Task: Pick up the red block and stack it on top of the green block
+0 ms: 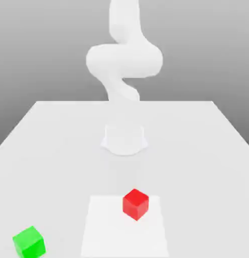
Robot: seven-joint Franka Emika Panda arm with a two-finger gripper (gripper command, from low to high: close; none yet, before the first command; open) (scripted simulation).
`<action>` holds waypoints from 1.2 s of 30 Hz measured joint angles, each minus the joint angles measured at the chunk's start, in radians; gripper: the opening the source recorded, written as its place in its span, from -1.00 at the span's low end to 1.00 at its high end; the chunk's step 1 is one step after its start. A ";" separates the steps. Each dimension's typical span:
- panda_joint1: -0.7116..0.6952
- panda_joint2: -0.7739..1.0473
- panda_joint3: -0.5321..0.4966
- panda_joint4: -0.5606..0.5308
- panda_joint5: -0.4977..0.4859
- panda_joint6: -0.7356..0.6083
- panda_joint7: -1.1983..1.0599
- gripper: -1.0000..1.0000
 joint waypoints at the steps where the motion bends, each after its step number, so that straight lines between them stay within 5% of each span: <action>1: 0.020 0.036 -0.018 -0.026 0.007 0.024 -0.042 0.00; 12: 0.194 0.427 -0.144 -0.306 0.052 0.276 -0.478 0.00; 17: 0.223 0.639 -0.149 -0.453 -0.006 0.420 -0.657 0.00; 28: 0.168 0.926 -0.054 -0.449 0.115 0.655 -0.798 0.00; 29: 0.156 0.946 -0.040 -0.447 0.125 0.672 -0.805 -1.00; 36: 0.152 0.948 -0.037 -0.447 0.124 0.672 -0.803 -1.00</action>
